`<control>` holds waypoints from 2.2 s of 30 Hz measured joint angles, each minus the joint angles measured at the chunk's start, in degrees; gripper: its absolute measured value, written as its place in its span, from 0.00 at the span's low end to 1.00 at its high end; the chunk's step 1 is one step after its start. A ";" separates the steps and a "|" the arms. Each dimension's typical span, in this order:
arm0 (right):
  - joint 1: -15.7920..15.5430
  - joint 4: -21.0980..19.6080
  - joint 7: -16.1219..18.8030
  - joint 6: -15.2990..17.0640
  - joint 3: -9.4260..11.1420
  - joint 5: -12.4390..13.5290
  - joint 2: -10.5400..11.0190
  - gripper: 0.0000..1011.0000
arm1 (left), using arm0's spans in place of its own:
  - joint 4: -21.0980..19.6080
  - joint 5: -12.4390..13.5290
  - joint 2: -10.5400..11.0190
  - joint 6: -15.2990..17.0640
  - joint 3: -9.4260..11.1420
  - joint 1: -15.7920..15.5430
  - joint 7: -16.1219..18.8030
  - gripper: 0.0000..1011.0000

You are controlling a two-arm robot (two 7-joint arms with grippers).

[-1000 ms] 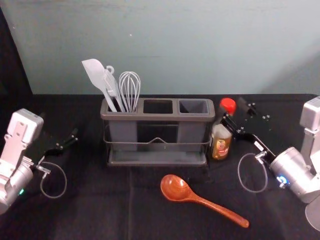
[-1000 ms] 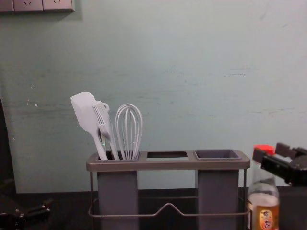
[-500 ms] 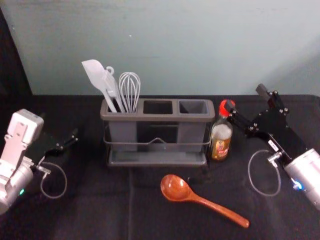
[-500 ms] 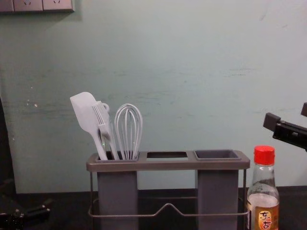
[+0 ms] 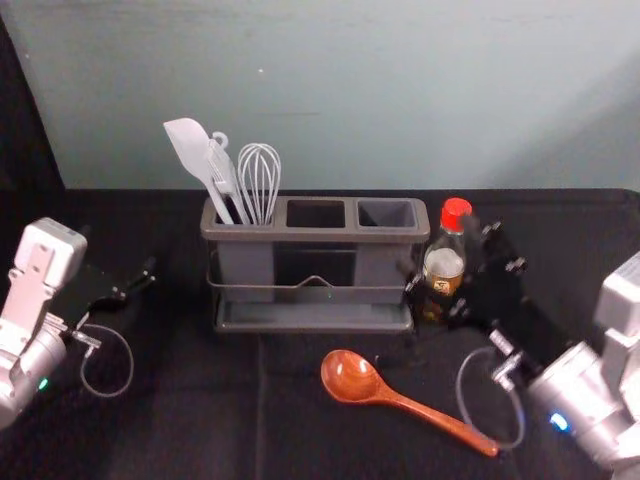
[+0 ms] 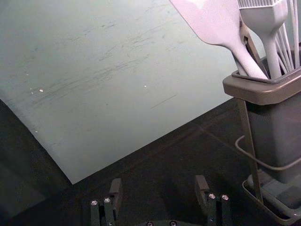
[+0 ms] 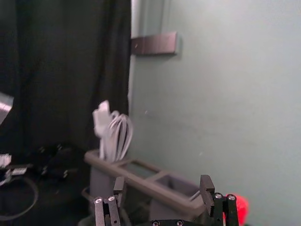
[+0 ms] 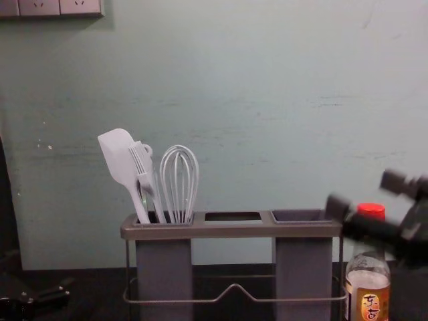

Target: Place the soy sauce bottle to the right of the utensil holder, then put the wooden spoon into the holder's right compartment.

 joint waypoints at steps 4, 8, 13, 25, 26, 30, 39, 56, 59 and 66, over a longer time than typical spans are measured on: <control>-0.06 2.42 0.00 0.24 -2.49 -2.40 -0.73 0.99 | 0.00 0.00 0.00 0.00 0.00 0.00 0.00 1.00; 0.34 5.03 -0.02 0.40 -4.38 -3.95 -1.51 0.99 | 0.00 0.00 0.00 0.00 0.00 0.00 0.00 1.00; 0.87 7.90 -0.03 0.48 -6.19 -5.00 -2.48 0.99 | 0.00 0.00 0.00 0.00 0.00 0.00 0.00 1.00; 0.78 7.52 0.00 0.48 -5.97 -4.94 -2.37 0.99 | 0.00 0.00 0.00 0.00 0.00 0.00 0.00 1.00; 0.78 7.49 0.00 0.48 -5.96 -4.94 -2.36 0.99 | 0.00 0.00 0.00 0.00 0.00 0.00 0.00 1.00; 0.76 7.40 0.00 0.49 -5.91 -4.91 -2.35 0.99 | 0.00 0.00 0.00 0.00 0.00 0.00 0.00 1.00; 0.75 7.35 0.05 1.53 -5.97 -4.44 -2.31 0.99 | 0.00 0.00 0.00 0.00 0.00 0.00 0.00 1.00; 7.08 -6.90 -1.74 54.19 -9.65 1.97 3.57 0.99 | 0.00 0.00 0.00 0.00 0.00 0.00 0.00 1.00; 9.67 -6.67 -1.12 58.83 -11.22 2.28 3.97 0.99 | 0.00 0.00 0.00 0.00 0.00 0.00 0.00 1.00; 14.11 -4.30 0.53 63.56 -14.49 2.19 4.30 0.99 | 0.00 0.00 0.00 0.00 0.00 0.00 0.00 1.00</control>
